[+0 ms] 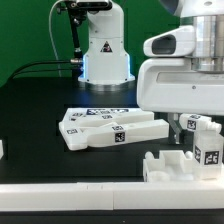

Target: Assemble chair

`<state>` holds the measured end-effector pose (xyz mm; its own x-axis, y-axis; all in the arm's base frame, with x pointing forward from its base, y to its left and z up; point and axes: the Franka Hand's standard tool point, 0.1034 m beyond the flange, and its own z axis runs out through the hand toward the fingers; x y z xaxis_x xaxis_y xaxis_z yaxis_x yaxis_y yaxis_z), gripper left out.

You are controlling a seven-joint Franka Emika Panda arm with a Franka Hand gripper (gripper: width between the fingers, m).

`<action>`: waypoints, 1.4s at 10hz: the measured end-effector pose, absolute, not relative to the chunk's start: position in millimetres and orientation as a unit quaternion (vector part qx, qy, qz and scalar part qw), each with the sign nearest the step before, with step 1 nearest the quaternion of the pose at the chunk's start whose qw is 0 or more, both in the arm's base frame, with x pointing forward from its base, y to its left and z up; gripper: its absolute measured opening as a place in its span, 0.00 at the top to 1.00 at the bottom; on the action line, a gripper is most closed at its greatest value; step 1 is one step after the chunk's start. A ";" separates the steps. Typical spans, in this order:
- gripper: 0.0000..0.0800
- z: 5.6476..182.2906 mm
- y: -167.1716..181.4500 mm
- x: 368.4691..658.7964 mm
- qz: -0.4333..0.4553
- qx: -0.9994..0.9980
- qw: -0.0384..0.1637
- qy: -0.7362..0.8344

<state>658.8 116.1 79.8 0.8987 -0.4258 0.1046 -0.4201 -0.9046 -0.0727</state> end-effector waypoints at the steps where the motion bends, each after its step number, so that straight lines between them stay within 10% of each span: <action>1: 0.34 79.3 114.9 658.8 -0.058 -0.967 0.025 0.248; 2: 0.34 79.2 114.5 658.8 -0.058 -0.965 0.025 0.253; 4: 0.64 78.5 112.8 658.4 -0.055 -0.942 0.028 0.329; 14: 0.64 74.5 101.2 655.4 0.003 -0.652 0.045 0.757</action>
Offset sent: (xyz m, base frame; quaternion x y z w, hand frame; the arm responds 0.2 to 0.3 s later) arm 0.0000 0.0000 0.0000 0.0000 0.0000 0.1938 0.9810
